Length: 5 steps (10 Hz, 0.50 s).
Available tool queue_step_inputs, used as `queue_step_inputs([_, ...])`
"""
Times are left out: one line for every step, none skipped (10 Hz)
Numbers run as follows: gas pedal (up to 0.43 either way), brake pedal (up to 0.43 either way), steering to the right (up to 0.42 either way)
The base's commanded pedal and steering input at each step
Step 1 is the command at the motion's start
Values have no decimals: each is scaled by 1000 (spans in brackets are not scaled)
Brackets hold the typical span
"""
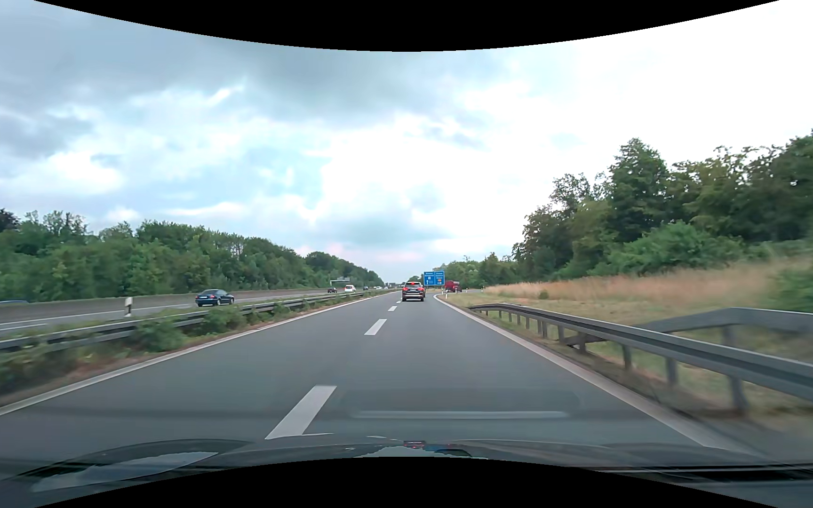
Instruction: Follow the waypoints while adhering to traffic rules and regulations
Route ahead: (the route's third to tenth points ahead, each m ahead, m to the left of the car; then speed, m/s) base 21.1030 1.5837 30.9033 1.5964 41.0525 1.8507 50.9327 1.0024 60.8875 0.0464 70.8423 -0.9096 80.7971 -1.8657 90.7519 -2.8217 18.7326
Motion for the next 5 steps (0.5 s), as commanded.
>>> queue_step_inputs([110,0,-6])
queue_step_inputs([110,0,-6])
queue_step_inputs([110,0,-6])
queue_step_inputs([110,0,-6])
queue_step_inputs([110,0,-6])
